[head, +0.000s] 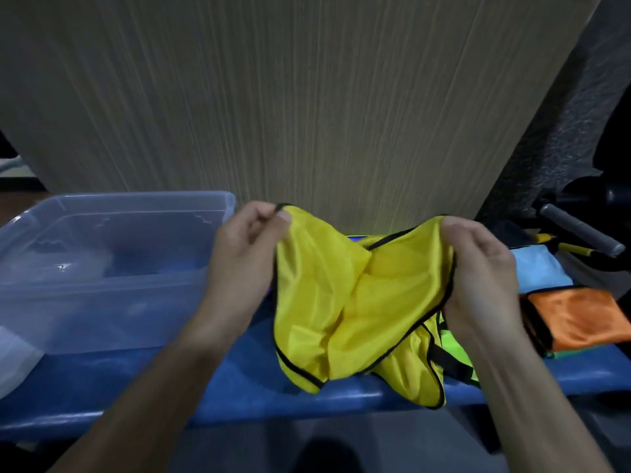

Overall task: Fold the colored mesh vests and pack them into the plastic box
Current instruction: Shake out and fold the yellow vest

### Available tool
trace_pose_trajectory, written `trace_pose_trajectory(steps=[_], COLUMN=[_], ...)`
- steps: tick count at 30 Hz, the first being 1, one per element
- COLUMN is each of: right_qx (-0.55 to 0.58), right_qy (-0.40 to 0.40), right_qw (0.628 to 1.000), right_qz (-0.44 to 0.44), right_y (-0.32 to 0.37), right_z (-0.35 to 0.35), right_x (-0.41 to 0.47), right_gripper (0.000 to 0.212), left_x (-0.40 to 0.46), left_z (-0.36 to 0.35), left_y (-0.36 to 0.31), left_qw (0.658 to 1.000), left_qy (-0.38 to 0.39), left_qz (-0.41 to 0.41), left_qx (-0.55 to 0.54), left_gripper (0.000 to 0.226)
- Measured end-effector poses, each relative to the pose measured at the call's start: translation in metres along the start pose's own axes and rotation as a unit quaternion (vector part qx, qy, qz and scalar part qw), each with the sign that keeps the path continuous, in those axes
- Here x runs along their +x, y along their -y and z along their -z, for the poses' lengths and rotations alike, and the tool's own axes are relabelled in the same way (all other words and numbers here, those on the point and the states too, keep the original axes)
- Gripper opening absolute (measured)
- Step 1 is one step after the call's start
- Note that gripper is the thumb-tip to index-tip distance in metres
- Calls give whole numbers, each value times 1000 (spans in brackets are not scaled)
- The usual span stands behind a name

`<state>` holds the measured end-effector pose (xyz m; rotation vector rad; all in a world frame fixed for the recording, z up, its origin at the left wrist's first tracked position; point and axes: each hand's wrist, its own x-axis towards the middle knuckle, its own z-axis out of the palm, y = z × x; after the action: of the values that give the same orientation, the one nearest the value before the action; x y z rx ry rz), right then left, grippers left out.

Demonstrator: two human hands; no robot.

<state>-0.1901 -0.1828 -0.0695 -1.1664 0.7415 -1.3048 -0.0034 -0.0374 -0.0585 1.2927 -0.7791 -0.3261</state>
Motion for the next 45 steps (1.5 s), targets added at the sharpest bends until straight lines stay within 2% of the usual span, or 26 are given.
trace_pose_trajectory(steps=[3, 5, 8, 10, 13, 16, 20, 22, 23, 25, 27, 28, 30, 32, 37, 45], right_qx=[-88, -124, -116, -103, -85, -77, -87, -91, -88, -71, -58, -58, -72, -106, -253, -254], right_qy=[90, 142, 167, 194, 247, 277, 289, 311, 326, 352, 367, 369, 355, 339, 320, 278], right_qw=[989, 976, 973, 970, 961, 954, 949, 943, 939, 931, 927, 927, 930, 928, 883, 913], right_qz=[74, 113, 111, 108, 96, 85, 86, 75, 68, 55, 44, 40, 58, 111, 234, 154], right_y=[-2, -7, -11, -9, -5, -8, -12, -8, -7, -5, -5, -5, -6, -7, -11, -22], right_z=[-22, -33, -35, -33, -30, -29, -27, -24, -23, -20, -18, -17, -14, -11, -9, -12], right_x=[-32, -47, -54, -54, -56, -54, -53, -51, -50, -49, -49, -49, -50, -52, -60, -69], right_gripper=[6, 10, 9, 9, 14, 22, 22, 23, 22, 20, 15, 13, 18, 23, 21, 21], left_x=[-25, -34, -38, -39, -38, -36, -32, -27, -25, -20, -15, -13, -10, -10, -10, -13], left_z=[-18, -26, -28, -25, -19, -14, -9, -6, -4, 0, 5, 8, 11, 12, 12, 12], left_y=[-5, -1, -2, -3, -1, -3, -2, -3, -3, -5, -7, -6, -3, 0, 0, -9], left_qw=[988, 972, 936, 925, 907, 905, 899, 905, 908, 914, 922, 924, 932, 943, 955, 962], left_qy=[125, 130, 109, 129, 153, 153, 145, 134, 147, 221, 298, 311, 289, 261, 223, 178], left_qz=[-45, -104, -195, -206, -224, -225, -238, -238, -236, -199, -128, -112, -119, -122, -126, -148], left_qx=[80, 166, 271, 292, 323, 326, 338, 325, 313, 277, 213, 193, 185, 165, 152, 148], left_gripper=[19, 18, 14, 8, 18, 19, 16, 23, 29, 36, 27, 20, 10, 9, 7, 8])
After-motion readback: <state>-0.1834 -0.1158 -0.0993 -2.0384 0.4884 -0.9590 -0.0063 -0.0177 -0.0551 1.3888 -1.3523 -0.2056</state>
